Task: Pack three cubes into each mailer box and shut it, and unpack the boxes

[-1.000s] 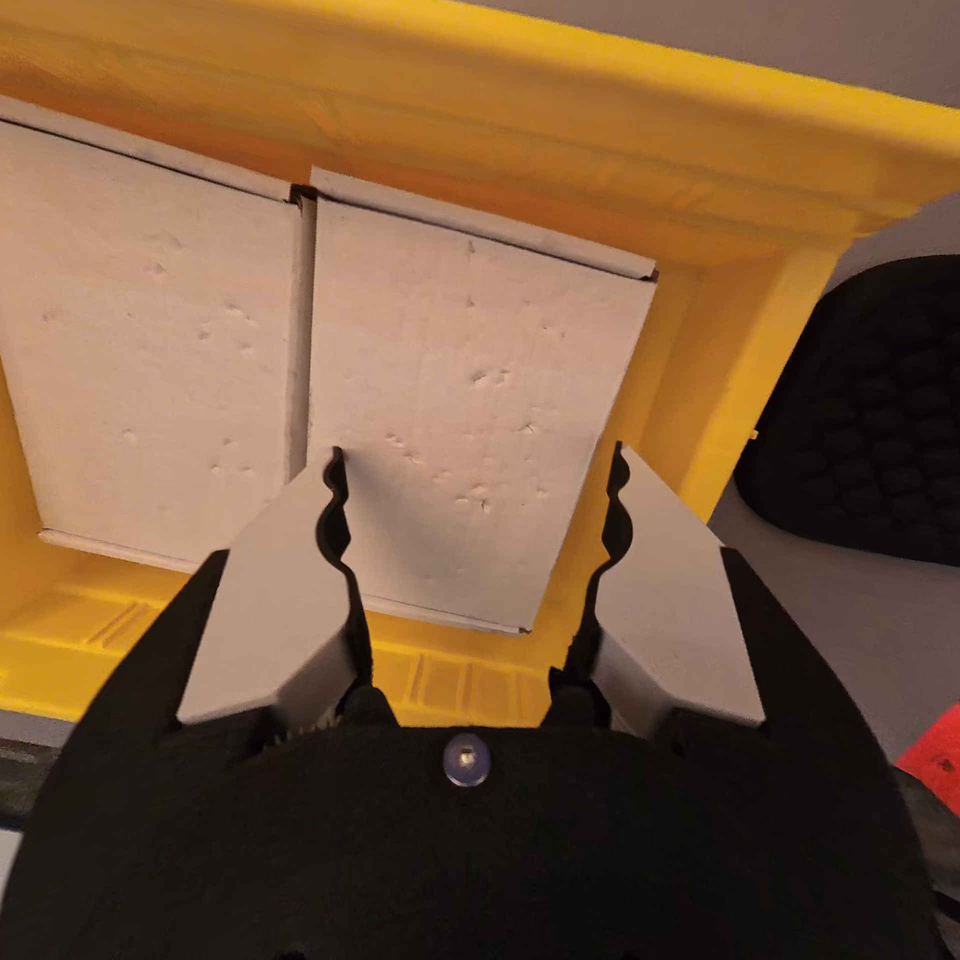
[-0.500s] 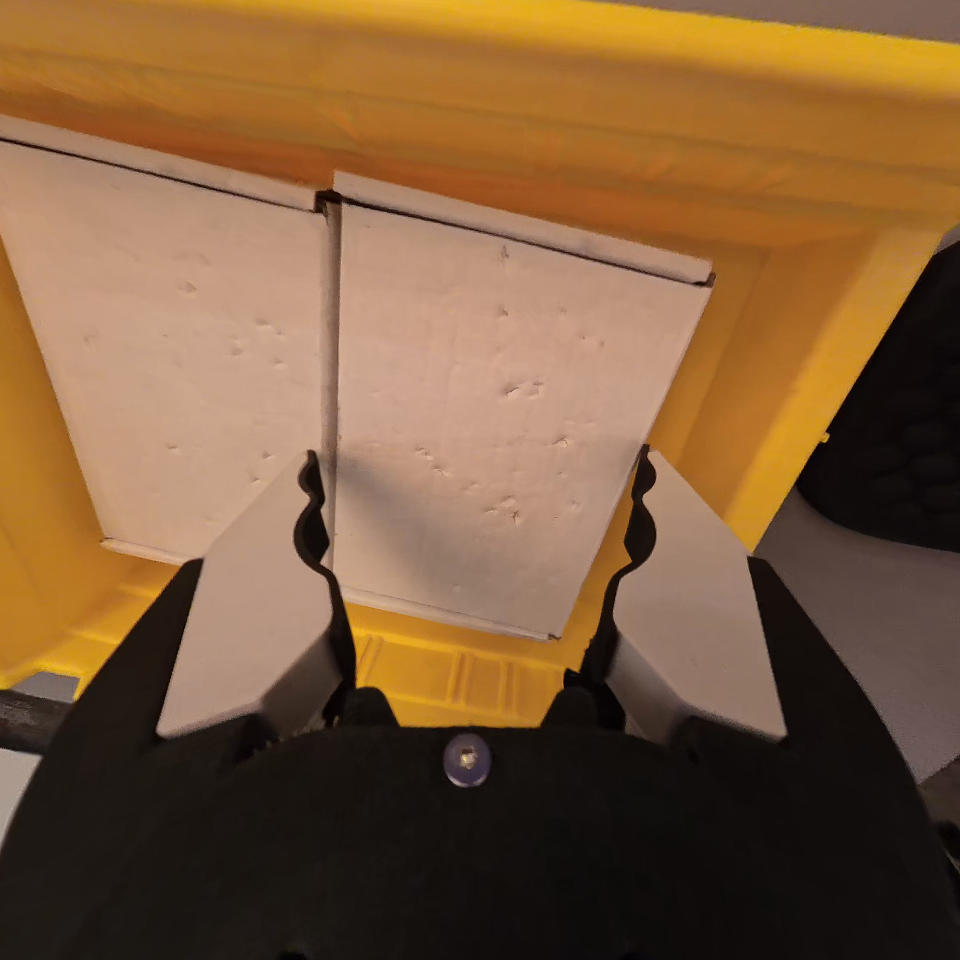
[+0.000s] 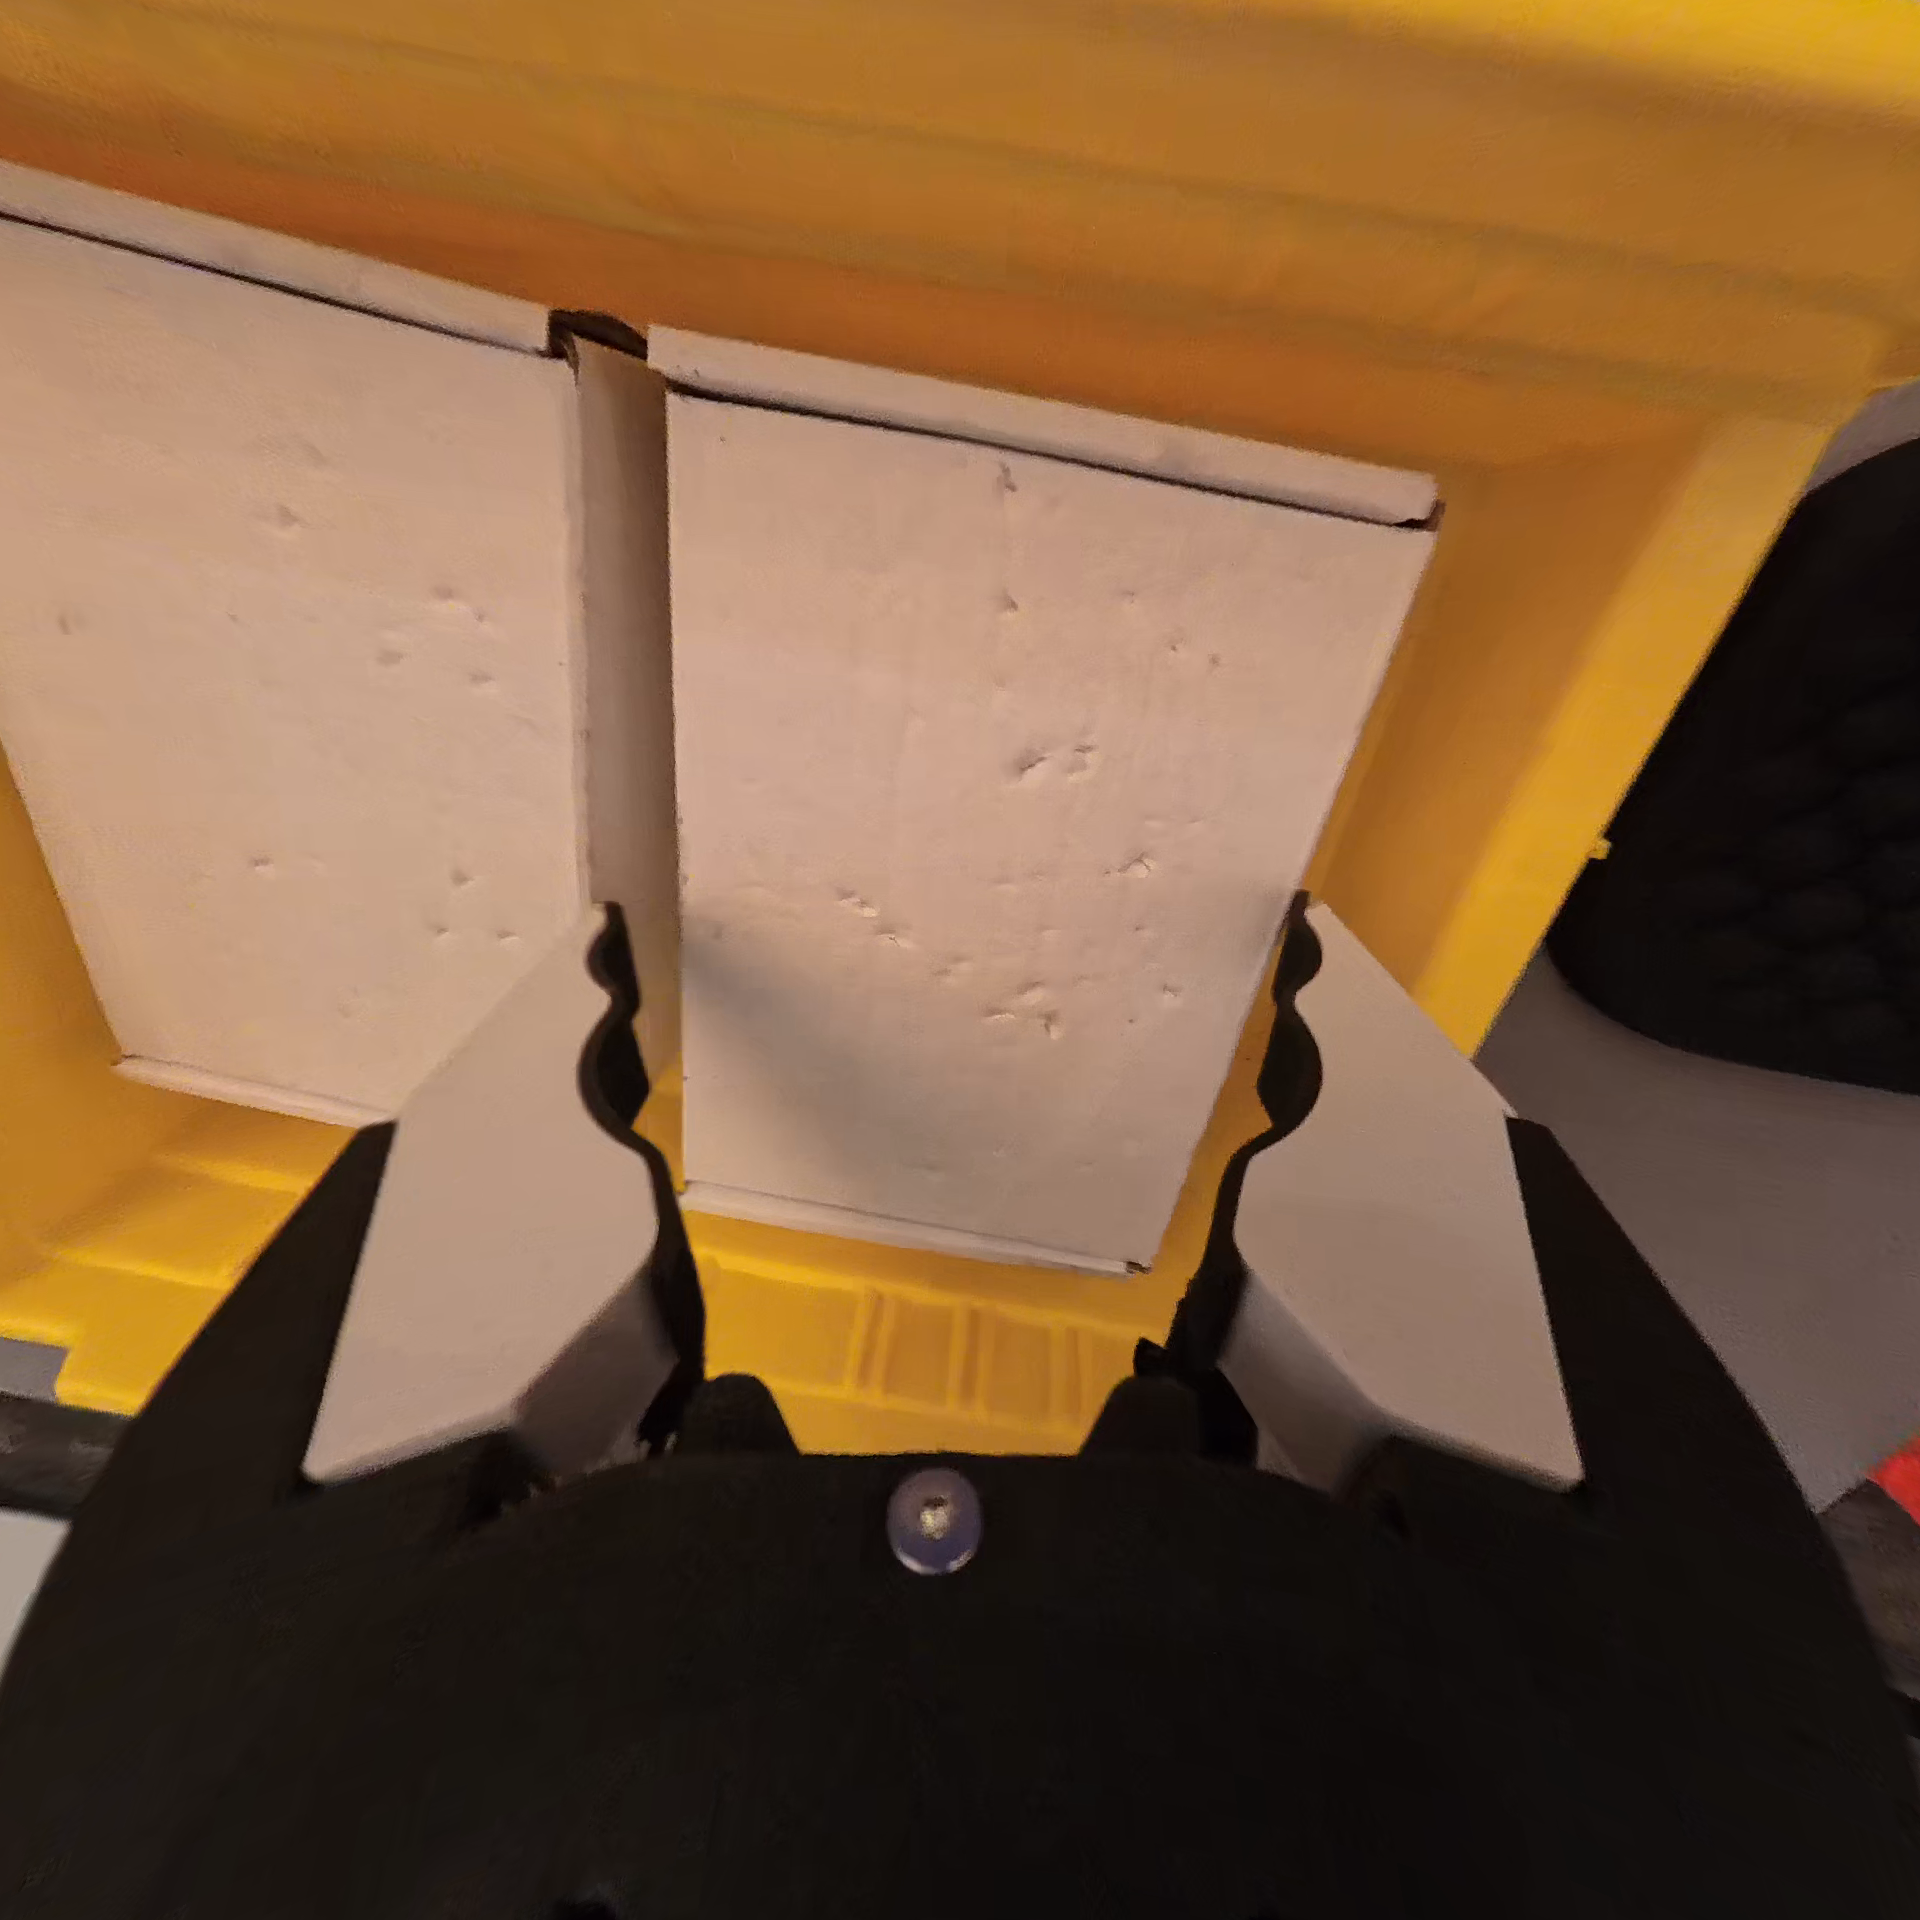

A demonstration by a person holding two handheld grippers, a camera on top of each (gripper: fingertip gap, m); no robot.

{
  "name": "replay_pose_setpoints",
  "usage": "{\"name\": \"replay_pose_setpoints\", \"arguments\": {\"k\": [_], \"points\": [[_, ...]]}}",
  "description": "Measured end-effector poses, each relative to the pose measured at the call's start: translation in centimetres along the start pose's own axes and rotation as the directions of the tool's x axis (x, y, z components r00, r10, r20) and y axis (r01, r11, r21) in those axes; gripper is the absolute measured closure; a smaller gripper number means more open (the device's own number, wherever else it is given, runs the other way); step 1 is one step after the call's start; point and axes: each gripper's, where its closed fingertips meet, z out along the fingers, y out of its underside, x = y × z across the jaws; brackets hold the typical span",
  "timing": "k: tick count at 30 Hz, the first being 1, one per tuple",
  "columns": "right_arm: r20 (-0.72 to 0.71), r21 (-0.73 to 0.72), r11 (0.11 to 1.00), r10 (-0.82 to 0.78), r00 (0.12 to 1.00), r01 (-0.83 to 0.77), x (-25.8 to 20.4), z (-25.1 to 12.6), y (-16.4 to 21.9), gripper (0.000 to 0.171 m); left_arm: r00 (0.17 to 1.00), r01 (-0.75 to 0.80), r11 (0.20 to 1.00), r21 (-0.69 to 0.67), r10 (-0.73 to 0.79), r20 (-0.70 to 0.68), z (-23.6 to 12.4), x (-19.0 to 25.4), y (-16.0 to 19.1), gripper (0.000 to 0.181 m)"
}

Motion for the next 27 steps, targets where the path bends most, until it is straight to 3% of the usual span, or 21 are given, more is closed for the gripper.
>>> {"name": "replay_pose_setpoints", "arguments": {"k": [3, 6, 13, 27], "points": [[0.008, -0.015, 1.000, -0.004, 1.000, 0.004, -0.2, 0.4, 0.2, 0.081, 1.000, -0.017, 1.000, -0.025, 0.017, 0.008, 0.4, -0.2, 0.0, 0.054], [0.004, -0.041, 0.999, -0.016, 1.000, 0.017, -0.3, 0.7, 0.5, 0.081, 0.999, -0.017, 0.999, -0.042, 0.015, -0.032, 1.0, 0.3, 0.2, 0.059], [0.014, -0.024, 0.999, -0.037, 0.999, 0.037, -0.9, 0.5, -0.1, 0.083, 0.998, -0.051, 0.990, -0.128, 0.045, -0.049, 3.3, 0.7, 1.2, 0.042], [0.022, -0.051, 0.998, -0.042, 0.999, 0.043, -0.8, 0.8, 0.5, 0.086, 0.998, 0.022, 0.979, -0.202, -0.035, -0.059, 2.6, 0.3, 1.4, 0.047]]}}
